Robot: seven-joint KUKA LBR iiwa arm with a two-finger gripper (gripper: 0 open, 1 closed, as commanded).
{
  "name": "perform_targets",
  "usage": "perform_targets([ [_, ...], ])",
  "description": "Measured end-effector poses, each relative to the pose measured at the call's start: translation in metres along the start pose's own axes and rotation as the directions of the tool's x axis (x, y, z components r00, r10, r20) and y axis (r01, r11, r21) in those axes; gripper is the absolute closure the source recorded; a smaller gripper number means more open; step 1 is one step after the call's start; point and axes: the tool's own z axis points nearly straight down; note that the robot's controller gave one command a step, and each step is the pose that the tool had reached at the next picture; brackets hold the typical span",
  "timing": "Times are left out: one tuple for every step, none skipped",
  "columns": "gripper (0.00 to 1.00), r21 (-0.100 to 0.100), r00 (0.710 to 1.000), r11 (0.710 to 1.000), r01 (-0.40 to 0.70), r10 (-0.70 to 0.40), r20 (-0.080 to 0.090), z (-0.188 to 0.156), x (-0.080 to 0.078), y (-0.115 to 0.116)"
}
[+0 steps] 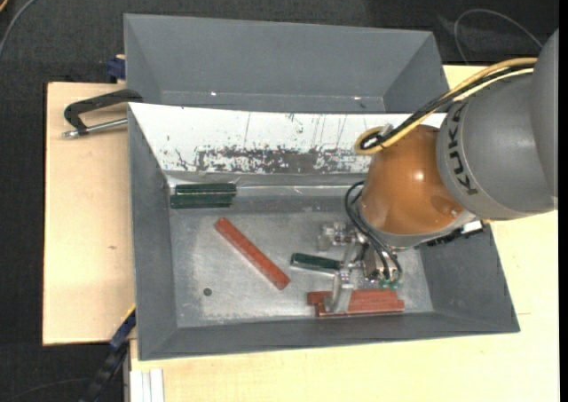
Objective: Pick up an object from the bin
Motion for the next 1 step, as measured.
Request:
perform_targets([
  [1.0, -0.002, 1.0, 1.0, 0.001, -0.001, 0.013, -0.0054, -0.0039, 0.0013],
])
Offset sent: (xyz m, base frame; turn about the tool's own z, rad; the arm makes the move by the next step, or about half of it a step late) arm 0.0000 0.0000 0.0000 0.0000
